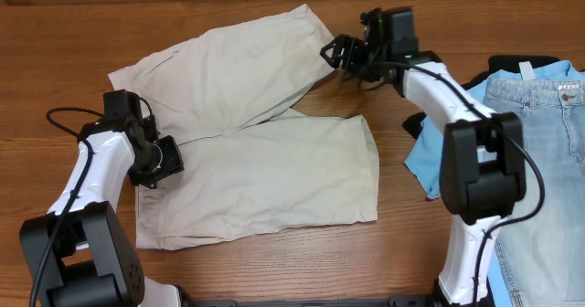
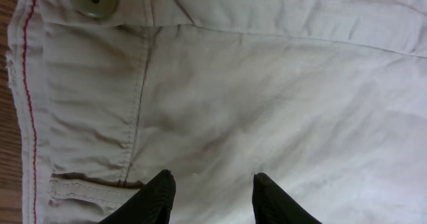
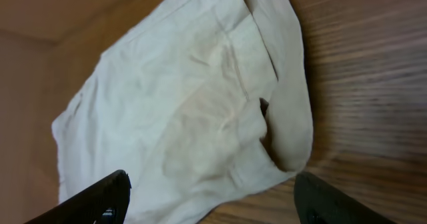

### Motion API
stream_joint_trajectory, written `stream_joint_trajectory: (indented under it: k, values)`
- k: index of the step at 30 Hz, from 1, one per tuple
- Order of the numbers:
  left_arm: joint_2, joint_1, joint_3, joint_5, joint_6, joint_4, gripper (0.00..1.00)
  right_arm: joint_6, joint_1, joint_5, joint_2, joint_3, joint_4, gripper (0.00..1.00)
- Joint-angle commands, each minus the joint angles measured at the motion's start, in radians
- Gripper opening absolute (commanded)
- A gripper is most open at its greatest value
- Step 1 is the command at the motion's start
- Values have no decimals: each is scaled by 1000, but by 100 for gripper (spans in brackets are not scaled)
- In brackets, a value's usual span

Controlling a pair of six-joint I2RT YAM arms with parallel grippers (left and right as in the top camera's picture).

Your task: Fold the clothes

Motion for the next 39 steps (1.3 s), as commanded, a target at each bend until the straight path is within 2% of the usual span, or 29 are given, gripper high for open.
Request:
stream_joint_trajectory:
  k: [1, 4, 5, 6, 8, 11, 12, 14, 16, 17, 22, 24, 28, 29, 30, 32, 33, 34, 35, 37, 39]
  values:
    - [-7, -2, -4, 12, 21, -3, 42, 10, 10, 77, 28, 27, 13, 82]
    - [-7, -2, -4, 12, 42, -3, 43, 48, 10, 76, 53, 27, 32, 80]
    - [-7, -2, -4, 12, 42, -3, 43, 63, 11, 73, 60, 27, 38, 76]
    - [-7, -2, -4, 12, 42, -3, 43, 69, 14, 60, 74, 27, 55, 66]
    - [-7, -2, -4, 13, 42, -4, 44, 71, 23, 46, 89, 27, 82, 56]
    - [-7, -2, -4, 12, 42, -4, 44, 85, 34, 51, 103, 27, 135, 52]
    - [-7, -2, -4, 12, 42, -4, 45, 85, 34, 51, 103, 27, 150, 47]
    - [-7, -2, -4, 12, 42, -3, 45, 87, 34, 50, 100, 27, 183, 25]
    - [-7, -2, -4, 12, 42, -4, 45, 93, 21, 41, 88, 36, 185, 9]
    - [-7, -2, -4, 12, 42, -5, 45, 95, 11, 12, 78, 47, 181, 4]
    - [-7, -2, -4, 12, 50, -5, 46, -6, -45, -208, -5, 107, 156, 4]
    - [-7, -2, -4, 12, 50, -3, 46, -24, -66, -188, -39, 113, 80, 4]
    - [-7, -2, -4, 12, 50, -2, 47, -23, -120, -44, -57, 112, -182, 6]
    - [-7, -2, -4, 11, 50, -2, 48, -24, -130, -30, -56, 111, -241, 15]
    - [-7, -2, -4, 10, 50, -2, 49, -29, -141, -3, -53, 111, -327, 28]
    - [-7, -2, -4, 9, 50, 0, 50, -31, -152, 57, -53, 111, -435, 32]
    - [-7, -2, -4, 9, 49, 2, 50, -31, -157, 101, -53, 111, -476, 36]
    - [-7, -2, -4, 9, 49, 5, 50, -37, -163, 134, -53, 111, -493, 54]
    - [-7, -2, -4, 9, 50, 8, 50, -62, -166, 137, -53, 111, -492, 56]
    - [-7, -2, -3, 13, 55, 15, 50, -137, -173, 89, -53, 111, -451, 50]
    - [-7, -2, 6, 29, 75, 14, 50, -260, -173, -5, -53, 111, -393, 49]
